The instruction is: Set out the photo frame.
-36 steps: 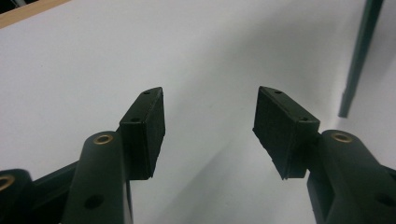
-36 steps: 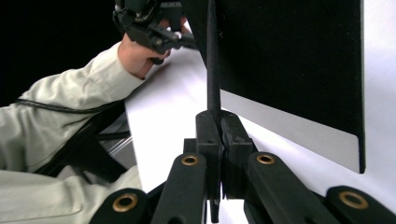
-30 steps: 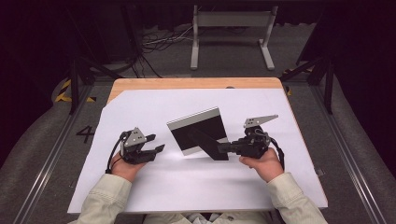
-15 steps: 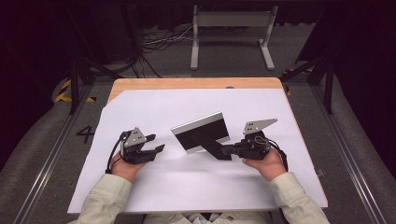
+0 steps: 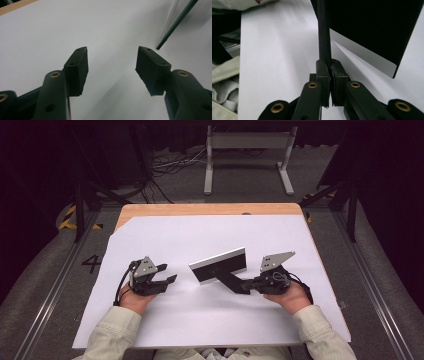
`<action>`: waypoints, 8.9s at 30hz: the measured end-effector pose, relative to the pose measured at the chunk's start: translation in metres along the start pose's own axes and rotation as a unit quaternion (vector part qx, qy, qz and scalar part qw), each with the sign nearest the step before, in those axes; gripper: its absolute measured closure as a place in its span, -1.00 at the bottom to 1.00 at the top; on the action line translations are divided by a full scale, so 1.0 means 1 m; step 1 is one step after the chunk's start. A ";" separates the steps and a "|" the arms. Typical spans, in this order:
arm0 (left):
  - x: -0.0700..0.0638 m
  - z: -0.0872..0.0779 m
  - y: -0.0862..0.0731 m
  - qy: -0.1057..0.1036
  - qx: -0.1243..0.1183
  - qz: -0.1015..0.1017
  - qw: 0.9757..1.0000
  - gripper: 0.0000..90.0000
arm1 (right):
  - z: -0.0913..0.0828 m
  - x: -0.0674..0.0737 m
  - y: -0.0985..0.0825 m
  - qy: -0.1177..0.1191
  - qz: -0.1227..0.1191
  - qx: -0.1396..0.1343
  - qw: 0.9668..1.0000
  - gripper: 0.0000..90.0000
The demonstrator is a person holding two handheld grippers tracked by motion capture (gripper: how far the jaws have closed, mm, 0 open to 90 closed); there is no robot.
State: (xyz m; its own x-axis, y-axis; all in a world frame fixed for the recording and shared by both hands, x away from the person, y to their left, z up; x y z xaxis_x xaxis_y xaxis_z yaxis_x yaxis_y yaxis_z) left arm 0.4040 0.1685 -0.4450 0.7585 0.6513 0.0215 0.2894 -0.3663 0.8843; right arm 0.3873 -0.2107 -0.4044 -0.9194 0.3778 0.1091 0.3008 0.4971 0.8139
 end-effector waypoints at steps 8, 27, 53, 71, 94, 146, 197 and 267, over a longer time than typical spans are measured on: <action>-0.001 0.003 0.000 -0.003 0.007 0.001 1.000 -0.03 | 0.001 0.001 -0.005 -0.008 -0.020 0.019 1.000 0.91; -0.003 0.008 0.004 -0.009 0.011 0.005 1.000 -0.04 | 0.007 0.000 -0.018 -0.033 -0.059 0.074 0.995 0.86; -0.008 0.015 0.011 -0.027 0.007 0.011 1.000 -0.02 | -0.002 0.004 -0.017 -0.049 -0.023 0.058 0.997 0.57; -0.018 0.021 0.024 -0.063 0.021 0.011 0.998 0.91 | -0.044 0.002 -0.015 -0.120 -0.014 0.013 0.993 0.55; -0.035 0.043 0.030 -0.096 0.039 0.003 0.995 1.00 | -0.065 -0.009 -0.020 -0.185 0.024 -0.021 0.982 0.54; -0.047 0.075 0.027 -0.162 0.143 0.083 0.973 1.00 | -0.067 -0.006 -0.018 -0.178 0.026 -0.031 0.983 0.47; -0.115 0.079 0.036 -0.330 0.192 0.173 0.908 1.00 | -0.082 -0.008 -0.020 -0.193 0.037 -0.044 0.980 0.43; -0.219 0.149 0.074 -0.360 0.161 0.181 0.901 1.00 | -0.119 -0.013 -0.027 -0.218 0.118 -0.070 0.966 0.36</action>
State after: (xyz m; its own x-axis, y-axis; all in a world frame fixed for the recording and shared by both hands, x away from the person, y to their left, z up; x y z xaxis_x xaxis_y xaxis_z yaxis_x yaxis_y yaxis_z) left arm 0.3462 -0.1000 -0.4538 0.9857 -0.1077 -0.1298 0.0132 -0.7177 0.6962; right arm 0.3610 -0.3217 -0.3596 -0.6269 0.7755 0.0751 0.4229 0.2577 0.8688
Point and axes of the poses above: each handheld gripper's, and its own axes: z roughly forward along the jaws, y roughly out of its top, x roughly to its left, the point moved 2 cm from there along z, roughly forward along the jaws, and after that the axes turned 5 degrees about -x, right-handed, at the moved point
